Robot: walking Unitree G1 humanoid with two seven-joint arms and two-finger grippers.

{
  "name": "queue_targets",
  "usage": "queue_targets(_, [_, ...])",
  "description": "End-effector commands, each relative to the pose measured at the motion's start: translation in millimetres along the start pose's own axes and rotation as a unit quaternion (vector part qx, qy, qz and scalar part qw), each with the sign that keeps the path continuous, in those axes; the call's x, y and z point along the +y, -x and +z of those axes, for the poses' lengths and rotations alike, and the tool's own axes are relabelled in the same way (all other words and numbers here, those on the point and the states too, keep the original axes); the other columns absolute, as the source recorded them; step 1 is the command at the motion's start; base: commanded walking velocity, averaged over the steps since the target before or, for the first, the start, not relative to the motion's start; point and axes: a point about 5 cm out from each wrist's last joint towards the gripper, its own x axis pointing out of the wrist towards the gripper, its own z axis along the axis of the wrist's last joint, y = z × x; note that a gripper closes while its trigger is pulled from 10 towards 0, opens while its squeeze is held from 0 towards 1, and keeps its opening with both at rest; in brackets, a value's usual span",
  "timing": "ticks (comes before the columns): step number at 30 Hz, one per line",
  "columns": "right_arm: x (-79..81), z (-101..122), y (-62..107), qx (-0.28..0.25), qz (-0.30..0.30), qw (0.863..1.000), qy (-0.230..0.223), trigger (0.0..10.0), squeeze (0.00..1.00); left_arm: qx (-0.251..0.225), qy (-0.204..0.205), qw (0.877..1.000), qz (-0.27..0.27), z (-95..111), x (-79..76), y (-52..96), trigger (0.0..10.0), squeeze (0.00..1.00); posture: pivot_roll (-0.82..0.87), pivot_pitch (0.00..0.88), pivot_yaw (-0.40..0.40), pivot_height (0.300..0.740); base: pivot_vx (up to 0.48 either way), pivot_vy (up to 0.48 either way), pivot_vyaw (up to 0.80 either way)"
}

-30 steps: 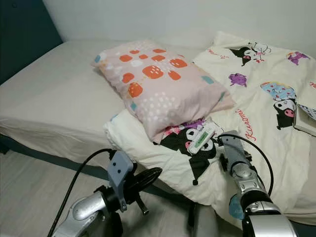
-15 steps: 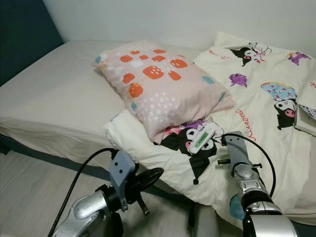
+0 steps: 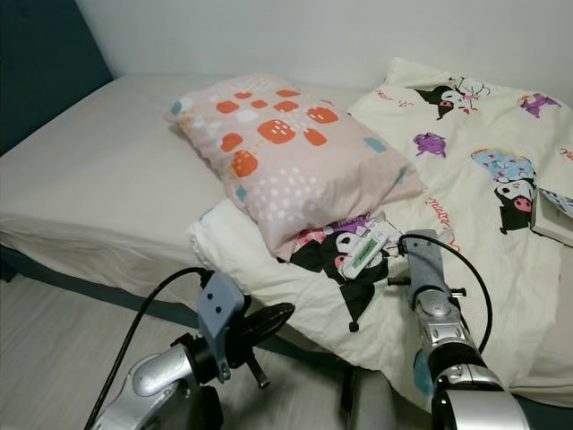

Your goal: Clean up the room

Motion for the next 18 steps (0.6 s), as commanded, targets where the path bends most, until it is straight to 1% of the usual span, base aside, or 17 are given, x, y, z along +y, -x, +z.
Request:
queue_targets(1, [7.7, 6, 1.5, -0.027, 0.010, 0.999, -0.016, 10.0, 0.00, 0.014, 0.006, 1.000, 0.002, -5, 1.1, 3.8, 10.0, 0.00, -0.03, 0.208, 0.038, 0.567, 0.000, 0.000, 0.00])
queue_targets(5, [17.9, -1, 4.8, -0.020, 0.037, 0.999, -0.004, 10.0, 0.00, 0.014, 0.007, 1.000, 0.002, -5, 0.7, 3.9, 10.0, 0.00, -0.02, 0.209, 0.036, 0.567, 0.000, 0.000, 0.00])
queue_targets(6, [20.9, -6, 6.6, -0.015, 0.045, 0.999, 0.003, 10.0, 0.45, 0.014, 0.007, 1.000, 0.002, -5, 0.0, 3.8, 10.0, 0.00, -0.02, 0.210, 0.036, 0.567, 0.000, 0.000, 0.00])
queue_targets(9, [23.7, -10, 8.4, -0.009, 0.053, 0.999, 0.010, 10.0, 0.45, 0.014, 0.007, 1.000, 0.001, -5, -0.8, 3.7, 10.0, 0.00, -0.03, 0.209, 0.036, 0.567, 0.000, 0.000, 0.00])
queue_targets(10, [24.4, -14, 9.3, -0.001, 0.056, 0.998, 0.011, 10.0, 1.00, 0.015, 0.007, 1.000, 0.000, -5, -1.5, 3.6, 10.0, 0.00, -0.02, 0.210, 0.036, 0.567, 0.000, 0.000, 0.00])
queue_targets(12, [24.4, -14, 9.3, -0.001, 0.056, 0.998, 0.011, 10.0, 1.00, 0.015, 0.007, 1.000, 0.000, -5, -1.5, 3.6, 10.0, 0.00, -0.02, 0.210, 0.036, 0.567, 0.000, 0.000, 0.00])
queue_targets(14, [24.2, -22, 10.6, 0.021, 0.060, 0.998, 0.020, 10.0, 1.00, 0.016, 0.008, 1.000, -0.003, -6, -3.1, 3.7, 10.0, 0.00, -0.02, 0.213, 0.036, 0.567, 0.000, 0.000, 0.00])
queue_targets(16, [23.9, -24, 11.2, 0.028, 0.060, 0.997, 0.025, 10.0, 1.00, 0.017, 0.008, 1.000, -0.004, -6, -3.7, 3.8, 10.0, 0.00, -0.02, 0.213, 0.036, 0.567, 0.000, 0.000, 0.00])
queue_targets(17, [23.1, -26, 11.6, 0.034, 0.060, 0.997, 0.029, 10.0, 0.28, 0.017, 0.008, 1.000, -0.005, -6, -4.0, 4.0, 10.0, 0.00, -0.02, 0.212, 0.036, 0.567, 0.000, 0.000, 0.00])
queue_targets(18, [23.1, -26, 11.6, 0.034, 0.060, 0.997, 0.029, 10.0, 0.28, 0.017, 0.008, 1.000, -0.005, -6, -4.0, 4.0, 10.0, 0.00, -0.02, 0.212, 0.036, 0.567, 0.000, 0.000, 0.00])
